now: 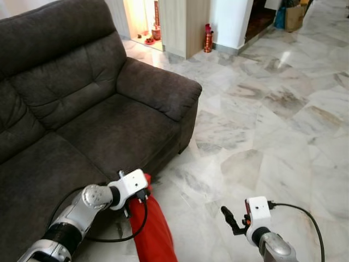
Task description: Move the pillow to the sofa from floor
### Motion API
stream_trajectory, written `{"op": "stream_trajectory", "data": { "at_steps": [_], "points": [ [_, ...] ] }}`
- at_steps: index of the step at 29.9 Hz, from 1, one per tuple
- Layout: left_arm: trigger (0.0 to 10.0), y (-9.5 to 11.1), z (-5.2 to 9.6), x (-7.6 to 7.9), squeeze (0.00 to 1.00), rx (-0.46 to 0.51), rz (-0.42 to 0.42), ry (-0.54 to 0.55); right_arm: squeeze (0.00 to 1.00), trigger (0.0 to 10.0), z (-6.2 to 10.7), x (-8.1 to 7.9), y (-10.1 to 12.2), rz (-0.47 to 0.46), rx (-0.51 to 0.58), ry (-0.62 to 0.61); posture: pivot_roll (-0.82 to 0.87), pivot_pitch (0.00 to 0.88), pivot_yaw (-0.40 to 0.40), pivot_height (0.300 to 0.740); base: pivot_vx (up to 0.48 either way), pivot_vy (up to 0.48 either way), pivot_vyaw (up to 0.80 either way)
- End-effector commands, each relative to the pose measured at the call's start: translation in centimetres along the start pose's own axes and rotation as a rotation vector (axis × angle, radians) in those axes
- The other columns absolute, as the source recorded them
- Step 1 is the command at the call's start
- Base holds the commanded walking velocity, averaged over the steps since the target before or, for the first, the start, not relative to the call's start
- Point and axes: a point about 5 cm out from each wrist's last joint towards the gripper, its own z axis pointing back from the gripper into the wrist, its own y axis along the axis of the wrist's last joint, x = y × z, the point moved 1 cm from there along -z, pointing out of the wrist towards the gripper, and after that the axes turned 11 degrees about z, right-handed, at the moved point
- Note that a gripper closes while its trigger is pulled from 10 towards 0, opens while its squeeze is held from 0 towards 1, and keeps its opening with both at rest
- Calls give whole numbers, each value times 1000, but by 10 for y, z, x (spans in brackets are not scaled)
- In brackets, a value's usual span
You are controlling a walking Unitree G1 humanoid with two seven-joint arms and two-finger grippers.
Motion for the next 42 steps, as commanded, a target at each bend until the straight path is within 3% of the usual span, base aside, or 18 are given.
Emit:
{"op": "stream_trajectory", "data": {
  "at_steps": [1,4,7,8,9,11,16,19,24,27,31,32,37,42],
  "points": [
    [10000,24,-1,-13,0,99,-50,57,0,10000,0,4,-1,23,-17,-17,0,83,64,740,0,0,0],
    [10000,37,-10,-13,0,163,-23,89,0,10000,1,9,-1,21,-22,-36,-11,87,64,740,0,0,0],
    [10000,48,-16,-6,0,204,-49,37,0,10000,2,10,-3,19,-24,-42,-16,95,66,740,0,0,0],
    [10000,50,-19,2,0,190,-110,-41,0,10000,4,10,-5,19,-27,-42,-15,97,69,740,0,0,0],
    [10000,50,-19,2,0,190,-110,-41,0,10000,4,10,-5,19,-27,-42,-15,97,69,740,0,0,0],
    [10000,49,-21,12,0,157,-228,-134,0,10000,6,9,-9,18,-29,-42,-16,102,72,740,0,0,0],
    [10000,50,-21,15,0,160,-302,-182,0,10000,7,9,-13,13,-43,-61,-14,105,77,740,0,0,0],
    [10000,50,-19,22,0,168,-395,-247,0,10000,8,11,-15,22,-56,-75,-13,109,76,740,0,0,0],
    [10000,47,-20,30,0,164,-430,-290,0,10000,8,15,-13,36,-46,-90,-15,109,76,740,0,0,0],
    [10000,40,-24,47,0,138,-558,-365,0,10000,8,18,-9,37,-25,-108,-18,108,72,740,0,0,0],
    [10000,40,-26,52,0,134,-647,-391,0,10000,8,19,-9,41,-27,-110,-18,109,73,740,0,0,0],
    [10000,40,-27,56,0,136,-720,-418,0,10000,8,19,-7,42,-12,-110,-24,109,76,740,0,0,0],
    [10000,38,-29,56,0,124,-835,-402,0,10000,11,22,-10,54,-27,-133,-24,108,79,740,0,0,0],
    [10000,36,-33,52,0,100,-884,-357,0,10000,12,25,-14,64,-48,-156,-26,104,80,740,0,0,0]
  ]
}}
